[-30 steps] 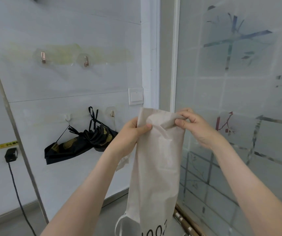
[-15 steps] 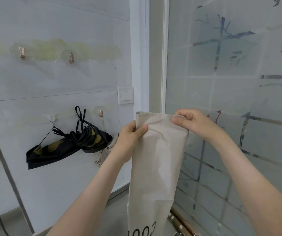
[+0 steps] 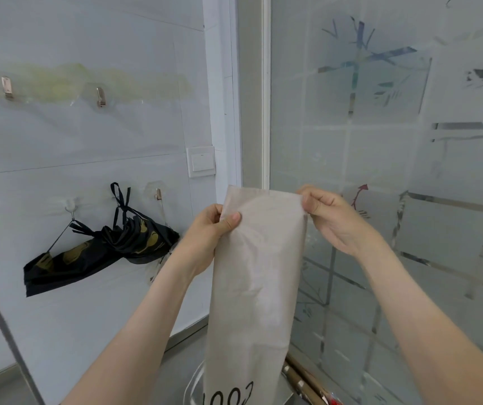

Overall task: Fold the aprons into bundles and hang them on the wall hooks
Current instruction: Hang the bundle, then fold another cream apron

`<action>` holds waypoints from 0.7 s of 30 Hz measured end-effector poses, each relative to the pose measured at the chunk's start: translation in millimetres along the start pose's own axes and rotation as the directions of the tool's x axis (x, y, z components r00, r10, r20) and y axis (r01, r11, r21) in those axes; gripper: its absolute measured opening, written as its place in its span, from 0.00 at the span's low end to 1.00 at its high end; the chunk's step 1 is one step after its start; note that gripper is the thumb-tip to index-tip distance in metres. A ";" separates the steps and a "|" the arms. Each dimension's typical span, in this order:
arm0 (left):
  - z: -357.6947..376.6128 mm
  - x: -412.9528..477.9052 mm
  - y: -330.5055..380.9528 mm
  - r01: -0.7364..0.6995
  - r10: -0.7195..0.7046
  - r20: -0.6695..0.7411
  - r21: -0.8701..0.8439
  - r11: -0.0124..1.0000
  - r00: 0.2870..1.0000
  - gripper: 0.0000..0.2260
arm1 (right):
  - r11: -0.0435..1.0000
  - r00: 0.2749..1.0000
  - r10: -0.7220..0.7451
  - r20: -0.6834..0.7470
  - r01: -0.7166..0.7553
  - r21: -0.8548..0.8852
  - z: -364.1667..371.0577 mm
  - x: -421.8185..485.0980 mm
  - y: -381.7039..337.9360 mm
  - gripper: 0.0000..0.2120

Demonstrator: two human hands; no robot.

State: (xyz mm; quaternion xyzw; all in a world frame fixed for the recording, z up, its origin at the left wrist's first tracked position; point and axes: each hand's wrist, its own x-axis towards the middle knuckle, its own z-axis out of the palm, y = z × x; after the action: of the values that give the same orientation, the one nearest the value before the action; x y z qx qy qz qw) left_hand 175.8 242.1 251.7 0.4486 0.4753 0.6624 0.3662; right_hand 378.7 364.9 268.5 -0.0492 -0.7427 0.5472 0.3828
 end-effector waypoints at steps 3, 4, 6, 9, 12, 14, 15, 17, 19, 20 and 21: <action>2.9 -0.5 1.4 0.002 0.000 0.045 -0.030 1.000 0.999 0.07 | 0.996 0.991 0.040 0.125 -0.050 0.080 6.4 -0.2 -2.9 0.23; 1.1 -1.0 0.4 0.026 -0.024 0.043 -0.047 0.999 0.999 0.09 | 0.996 0.982 0.055 0.178 -0.067 0.059 8.0 -0.9 -2.4 0.25; -6.0 -2.8 -1.2 0.119 -0.117 0.031 -0.115 0.986 0.993 0.14 | 0.998 0.977 0.061 0.204 -0.059 -0.016 9.9 -1.9 -0.6 0.23; -20.0 -7.3 0.3 0.324 -0.304 0.118 -0.249 0.913 0.945 0.19 | 0.995 0.995 0.015 0.101 -0.005 -0.104 13.2 -2.3 -3.9 0.10; -26.3 -14.1 2.8 0.482 -0.447 0.195 -0.204 0.852 0.873 0.17 | 0.989 0.993 -0.031 0.112 0.047 -0.138 20.4 1.5 -9.5 0.08; -26.0 -17.6 4.0 0.503 -0.472 0.204 -0.148 0.851 0.858 0.14 | 0.989 0.989 -0.053 0.142 0.071 -0.127 27.8 5.7 -14.8 0.05; -25.9 -18.5 4.3 0.501 -0.470 0.207 -0.130 0.856 0.858 0.14 | 0.989 0.987 -0.063 0.151 0.082 -0.127 30.0 7.7 -17.4 0.11; -24.8 -19.7 6.0 0.470 -0.441 0.213 -0.108 0.876 0.872 0.14 | 0.992 0.984 -0.066 0.168 0.083 -0.095 32.1 11.2 -22.2 0.16; -23.1 -19.5 7.7 0.414 -0.383 0.221 -0.115 0.903 0.897 0.13 | 0.997 0.974 -0.058 0.217 0.069 -0.041 30.8 12.5 -27.5 0.17; -21.4 -19.7 9.0 0.379 -0.347 0.221 -0.123 0.917 0.911 0.13 | 0.998 0.971 -0.052 0.233 0.056 -0.009 30.5 12.0 -29.0 0.17; -19.2 -19.7 10.6 0.342 -0.309 0.221 -0.129 0.931 0.925 0.13 | 0.999 0.970 -0.047 0.240 0.045 0.013 30.8 10.9 -30.0 0.18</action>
State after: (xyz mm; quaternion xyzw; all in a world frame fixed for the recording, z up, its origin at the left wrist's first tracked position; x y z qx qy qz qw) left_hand 163.6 215.4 254.2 0.3946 0.4482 0.5816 0.5524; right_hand 362.3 334.4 296.3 0.0359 -0.7825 0.5427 0.3031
